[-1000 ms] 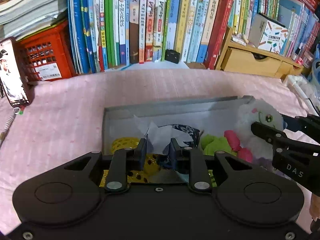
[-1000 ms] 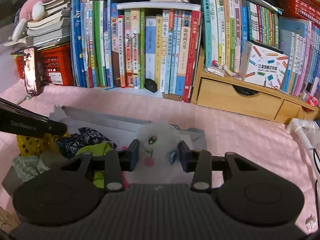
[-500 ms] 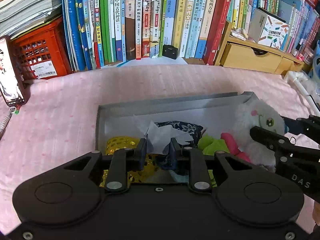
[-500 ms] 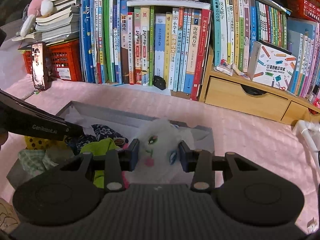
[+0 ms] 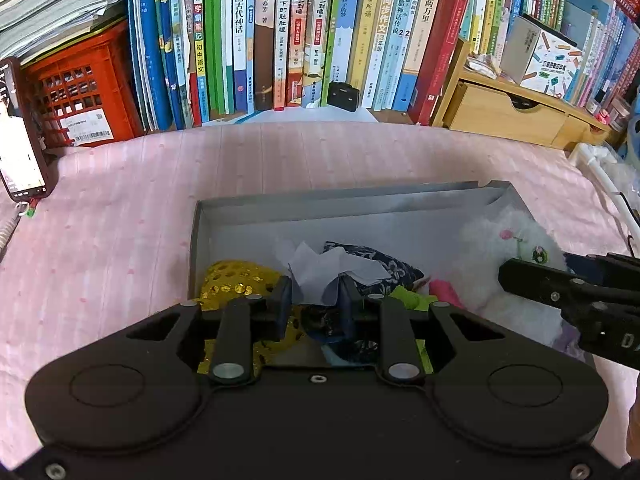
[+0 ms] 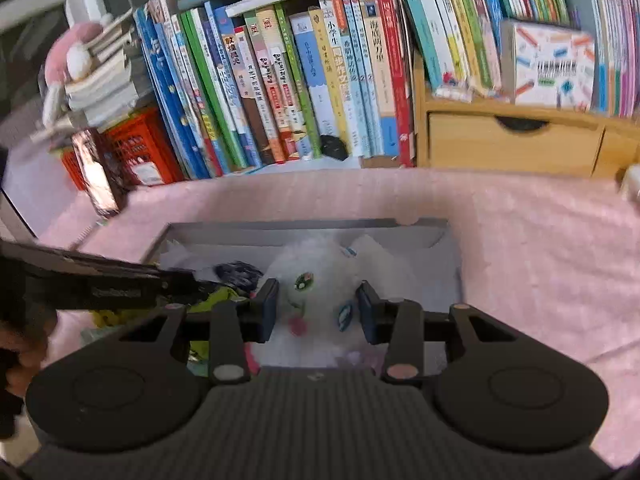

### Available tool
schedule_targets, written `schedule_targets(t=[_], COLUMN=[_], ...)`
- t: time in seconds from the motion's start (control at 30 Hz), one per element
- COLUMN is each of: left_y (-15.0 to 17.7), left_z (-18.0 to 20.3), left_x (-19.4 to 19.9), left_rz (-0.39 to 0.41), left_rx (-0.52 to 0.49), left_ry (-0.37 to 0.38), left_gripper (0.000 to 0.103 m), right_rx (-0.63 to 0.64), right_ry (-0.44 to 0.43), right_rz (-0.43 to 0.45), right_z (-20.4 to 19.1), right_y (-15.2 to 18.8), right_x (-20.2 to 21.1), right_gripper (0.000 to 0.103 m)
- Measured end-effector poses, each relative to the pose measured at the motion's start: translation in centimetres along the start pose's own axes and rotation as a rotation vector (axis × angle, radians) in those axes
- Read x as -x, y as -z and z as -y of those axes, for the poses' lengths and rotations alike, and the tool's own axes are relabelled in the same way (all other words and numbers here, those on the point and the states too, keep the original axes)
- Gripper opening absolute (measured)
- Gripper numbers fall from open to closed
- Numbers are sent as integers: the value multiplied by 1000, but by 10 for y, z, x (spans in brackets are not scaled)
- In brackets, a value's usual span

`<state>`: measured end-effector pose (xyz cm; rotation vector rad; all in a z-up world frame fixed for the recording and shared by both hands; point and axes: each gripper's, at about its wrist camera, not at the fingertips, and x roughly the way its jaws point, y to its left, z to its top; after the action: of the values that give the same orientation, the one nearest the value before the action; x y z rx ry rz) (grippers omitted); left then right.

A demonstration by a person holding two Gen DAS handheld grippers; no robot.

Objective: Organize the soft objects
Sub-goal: 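Lower the tissue and bunny into the tray and open both tools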

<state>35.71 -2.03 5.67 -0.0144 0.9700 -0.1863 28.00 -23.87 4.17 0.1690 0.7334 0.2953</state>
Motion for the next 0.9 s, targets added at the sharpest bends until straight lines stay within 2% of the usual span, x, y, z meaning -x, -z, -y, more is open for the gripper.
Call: schedule_targets(t=[0.1, 0.33, 0.53, 0.63, 0.8, 0.9], left_y=[0, 0, 2, 3, 5, 6], left_z=[-1, -2, -2, -1, 2, 4], left_x=[0, 2, 4, 7, 13, 18], left_rz=[-2, -2, 1, 4, 5, 11], left_rx=[8, 16, 13, 14, 11, 7], left_ry=[7, 14, 13, 18, 16, 17], left_gripper=[23, 24, 28, 34, 38, 41], right_rx=[11, 99, 92, 73, 34, 33], right_ry=[10, 156, 166, 160, 148, 141], right_rz=[-4, -32, -86, -106, -116, -98], right_z=[-2, -7, -9, -7, -1, 0], right_y=[0, 3, 8, 11, 11, 10], right_x=[-2, -4, -13, -19, -21, -15], right_gripper=[45, 45, 45, 45, 46, 57])
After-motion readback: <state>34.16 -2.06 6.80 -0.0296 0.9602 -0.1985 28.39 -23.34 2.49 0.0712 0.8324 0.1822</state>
